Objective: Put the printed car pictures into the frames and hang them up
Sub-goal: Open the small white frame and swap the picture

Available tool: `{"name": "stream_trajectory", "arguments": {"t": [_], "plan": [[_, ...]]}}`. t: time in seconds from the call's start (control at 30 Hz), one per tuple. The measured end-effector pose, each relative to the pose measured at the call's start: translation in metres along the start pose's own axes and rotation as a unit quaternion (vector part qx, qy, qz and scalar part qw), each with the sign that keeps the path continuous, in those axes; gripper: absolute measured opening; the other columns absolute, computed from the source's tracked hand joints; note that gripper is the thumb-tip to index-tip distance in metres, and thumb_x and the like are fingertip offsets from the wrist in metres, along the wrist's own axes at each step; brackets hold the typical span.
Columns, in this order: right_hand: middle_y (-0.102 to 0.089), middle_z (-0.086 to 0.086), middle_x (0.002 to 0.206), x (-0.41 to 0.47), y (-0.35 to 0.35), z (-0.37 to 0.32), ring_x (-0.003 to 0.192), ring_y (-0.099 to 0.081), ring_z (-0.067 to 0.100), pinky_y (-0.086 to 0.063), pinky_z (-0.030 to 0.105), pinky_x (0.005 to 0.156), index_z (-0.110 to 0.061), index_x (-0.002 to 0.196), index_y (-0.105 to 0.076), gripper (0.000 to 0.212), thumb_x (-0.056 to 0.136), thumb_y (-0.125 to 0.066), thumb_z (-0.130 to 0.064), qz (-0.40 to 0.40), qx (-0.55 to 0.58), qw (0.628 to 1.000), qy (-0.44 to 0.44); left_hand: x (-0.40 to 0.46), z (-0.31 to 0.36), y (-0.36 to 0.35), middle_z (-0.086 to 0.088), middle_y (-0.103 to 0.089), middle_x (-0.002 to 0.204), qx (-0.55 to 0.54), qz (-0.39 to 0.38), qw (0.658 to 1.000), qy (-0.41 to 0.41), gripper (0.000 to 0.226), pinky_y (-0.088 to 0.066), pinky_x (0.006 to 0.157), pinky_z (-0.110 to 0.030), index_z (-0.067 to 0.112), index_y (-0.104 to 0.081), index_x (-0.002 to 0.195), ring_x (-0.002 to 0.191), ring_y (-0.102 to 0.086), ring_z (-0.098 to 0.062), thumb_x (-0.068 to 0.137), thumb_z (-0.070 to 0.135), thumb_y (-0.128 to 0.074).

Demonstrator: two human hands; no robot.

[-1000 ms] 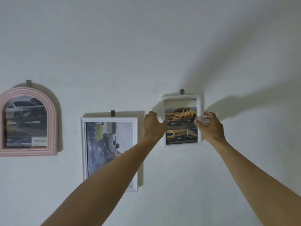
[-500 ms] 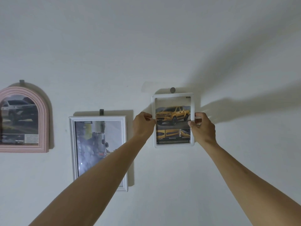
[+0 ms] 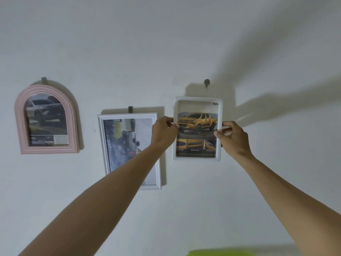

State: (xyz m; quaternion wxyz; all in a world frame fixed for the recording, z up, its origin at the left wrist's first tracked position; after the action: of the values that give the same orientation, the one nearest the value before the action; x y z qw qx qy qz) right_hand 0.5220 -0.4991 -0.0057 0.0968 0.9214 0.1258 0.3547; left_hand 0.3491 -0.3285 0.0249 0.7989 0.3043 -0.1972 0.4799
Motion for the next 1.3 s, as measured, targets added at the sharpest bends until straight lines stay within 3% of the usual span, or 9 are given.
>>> {"name": "stream_trajectory", "arguments": {"t": [0.1,0.27,0.43,0.63,0.87,1.03,1.2,1.3], "plan": [[-0.067,-0.009,0.092,-0.026,-0.016,-0.005,0.088,-0.065,0.017,-0.059,0.045,0.085,-0.019,0.112,-0.061,0.027,0.089,-0.073,-0.024,-0.008,0.007,1.000,-0.016,-0.013,-0.018,0.020,0.000,-0.066,0.096,-0.003,-0.020,1.000,0.017,0.023,-0.046,0.066,-0.015,0.008,-0.062,0.116,0.080,-0.060,-0.010,0.095,0.018,-0.060],[-0.065,-0.015,0.088,-0.074,-0.050,-0.014,0.084,-0.066,0.012,-0.061,0.047,0.081,-0.021,0.110,-0.061,0.027,0.087,-0.074,-0.024,-0.039,0.006,0.999,-0.036,-0.042,-0.057,0.057,-0.001,-0.067,0.094,-0.026,-0.043,0.997,0.059,0.016,-0.046,0.064,-0.014,0.009,-0.061,0.110,0.084,-0.063,-0.012,0.095,0.015,-0.060],[-0.069,-0.008,0.086,-0.131,-0.081,-0.016,0.075,-0.070,0.017,-0.063,0.044,0.070,-0.020,0.109,-0.064,0.030,0.083,-0.076,-0.024,-0.073,0.007,0.995,-0.074,-0.074,-0.109,0.088,-0.003,-0.069,0.089,-0.036,-0.081,0.989,0.118,0.014,-0.055,0.074,-0.031,0.008,-0.063,0.106,0.085,-0.065,-0.018,0.094,0.014,-0.061],[-0.070,-0.001,0.086,-0.204,-0.124,-0.006,0.077,-0.072,0.017,-0.064,0.039,0.061,-0.017,0.108,-0.063,0.030,0.081,-0.076,-0.018,-0.124,0.024,0.982,-0.142,-0.126,-0.162,0.125,0.002,-0.065,0.087,-0.039,-0.112,0.977,0.176,0.005,-0.047,0.066,-0.023,0.013,-0.062,0.097,0.082,-0.061,-0.011,0.095,0.012,-0.058],[-0.072,0.001,0.093,-0.299,-0.181,0.024,0.078,-0.071,0.017,-0.064,0.041,0.065,-0.018,0.112,-0.065,0.033,0.081,-0.075,-0.020,-0.183,0.019,0.954,-0.235,-0.203,-0.246,0.162,-0.003,-0.067,0.092,-0.023,-0.122,0.950,0.286,0.008,-0.049,0.069,-0.028,0.009,-0.064,0.097,0.083,-0.061,-0.016,0.090,0.010,-0.062],[-0.069,-0.004,0.095,-0.366,-0.217,0.045,0.079,-0.070,0.016,-0.061,0.045,0.079,-0.019,0.117,-0.063,0.034,0.084,-0.071,-0.024,-0.238,-0.016,0.928,-0.286,-0.261,-0.293,0.184,-0.002,-0.067,0.091,-0.011,-0.112,0.929,0.354,0.011,-0.051,0.073,-0.029,0.010,-0.066,0.097,0.086,-0.062,-0.019,0.086,0.013,-0.067],[-0.065,0.003,0.125,-0.399,-0.239,0.041,0.101,-0.064,0.020,-0.050,0.034,0.087,-0.017,0.136,-0.052,0.047,0.093,-0.063,-0.031,-0.318,-0.099,0.910,-0.246,-0.298,-0.308,0.200,-0.003,-0.069,0.094,0.031,-0.102,0.931,0.348,0.020,-0.050,0.071,-0.025,0.010,-0.064,0.103,0.088,-0.064,-0.018,0.086,0.021,-0.070],[-0.064,0.001,0.126,-0.400,-0.249,0.025,0.104,-0.064,0.020,-0.049,0.032,0.084,-0.020,0.137,-0.051,0.048,0.094,-0.062,-0.038,-0.337,-0.087,0.909,-0.230,-0.311,-0.310,0.205,0.001,-0.068,0.087,0.077,-0.100,0.937,0.326,0.022,-0.051,0.071,-0.025,0.014,-0.062,0.102,0.083,-0.064,-0.014,0.085,0.025,-0.071]]}}
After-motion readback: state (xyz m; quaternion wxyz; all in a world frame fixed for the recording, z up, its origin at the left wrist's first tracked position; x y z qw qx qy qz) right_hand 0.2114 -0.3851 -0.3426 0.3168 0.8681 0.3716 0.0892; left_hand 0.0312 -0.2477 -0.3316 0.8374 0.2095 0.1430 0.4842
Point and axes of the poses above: each hand's wrist, its own x-axis towards the middle knuckle, its own y-axis out of the back of the hand, z = x × y, the point moved 4 cm from there along x, towards the middle knuckle
